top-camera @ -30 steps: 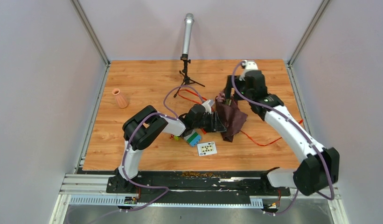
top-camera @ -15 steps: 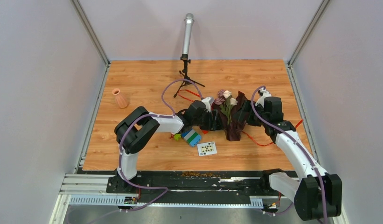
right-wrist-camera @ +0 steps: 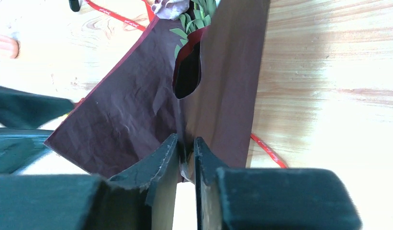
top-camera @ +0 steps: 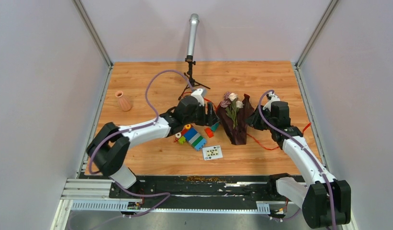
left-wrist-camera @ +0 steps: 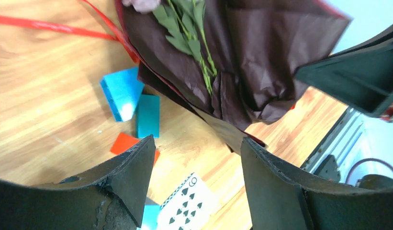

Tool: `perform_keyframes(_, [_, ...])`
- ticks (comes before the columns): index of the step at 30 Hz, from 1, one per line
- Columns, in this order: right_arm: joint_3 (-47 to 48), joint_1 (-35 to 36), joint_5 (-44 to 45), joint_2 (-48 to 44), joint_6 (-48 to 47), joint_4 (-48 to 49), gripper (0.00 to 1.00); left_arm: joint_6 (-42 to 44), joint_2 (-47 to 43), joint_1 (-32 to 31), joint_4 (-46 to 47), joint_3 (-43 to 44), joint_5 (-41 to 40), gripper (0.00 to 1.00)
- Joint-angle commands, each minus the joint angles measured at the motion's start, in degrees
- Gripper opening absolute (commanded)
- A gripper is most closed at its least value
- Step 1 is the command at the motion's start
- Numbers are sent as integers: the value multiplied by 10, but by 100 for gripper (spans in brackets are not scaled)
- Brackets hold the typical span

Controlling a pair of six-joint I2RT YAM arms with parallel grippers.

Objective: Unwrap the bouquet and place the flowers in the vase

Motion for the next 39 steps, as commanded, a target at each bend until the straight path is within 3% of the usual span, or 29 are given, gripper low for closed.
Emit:
perform_keyframes(1, [-2,-2,19,-1,4,10,16,-1,-91,8,-22,-27,-54,74])
perform_keyframes(4, [-3,-2,23,3,4,8,13,-27,-109,8,-4,-32,-32,77])
perform_keyframes(10, [-2,-2,29,11,2,8,10,-29,-58,11,-22,-10,-1,81])
perform_keyframes(13, [-2,-2,29,11,1,8,10,-17,-45,13,-35,-11,-10,87])
perform_keyframes(17, [-1,-2,33,12,-4,6,10,-32,-28,16,-21,-18,15,87])
perform_keyframes(20, [-2,-2,36,14,-8,4,10,-56,-18,16,21,-32,39,74])
perform_keyframes(25, [6,-3,75,17,-15,-13,8,-87,9,21,61,-47,76,19])
perform_keyframes(27, [13,-9,108,20,-14,-31,5,-96,14,33,78,-61,83,3])
perform_keyframes(29, [17,-29,143,28,-5,-51,0,-101,15,48,92,-79,86,0])
perform_keyframes(36, [8,-121,195,93,16,-66,1,-103,25,70,122,-107,100,0])
perform_keyframes(39, [16,-149,190,134,6,-63,13,-101,29,70,128,-107,103,0])
